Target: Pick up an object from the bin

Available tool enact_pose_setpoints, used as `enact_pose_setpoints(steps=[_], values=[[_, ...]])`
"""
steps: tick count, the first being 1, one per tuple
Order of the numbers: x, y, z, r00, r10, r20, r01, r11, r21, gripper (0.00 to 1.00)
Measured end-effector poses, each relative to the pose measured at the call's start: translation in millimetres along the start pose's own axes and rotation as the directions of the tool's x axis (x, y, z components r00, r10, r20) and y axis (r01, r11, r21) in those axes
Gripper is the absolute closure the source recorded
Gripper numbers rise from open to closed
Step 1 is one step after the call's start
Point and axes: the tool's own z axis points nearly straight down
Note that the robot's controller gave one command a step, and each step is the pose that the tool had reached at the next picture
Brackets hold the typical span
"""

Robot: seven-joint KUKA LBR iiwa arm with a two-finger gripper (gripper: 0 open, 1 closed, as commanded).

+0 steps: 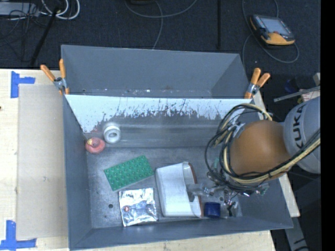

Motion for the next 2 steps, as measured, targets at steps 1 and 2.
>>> enact_pose_setpoints(steps=[1,2], values=[[-17.8,20.5,0.0,0.853,-0.522,0.000,0.522,0.853,-0.001,0.00],[-17.3,20.6,0.3,0.856,-0.517,0.001,0.517,0.856,-0.002,1.00]])
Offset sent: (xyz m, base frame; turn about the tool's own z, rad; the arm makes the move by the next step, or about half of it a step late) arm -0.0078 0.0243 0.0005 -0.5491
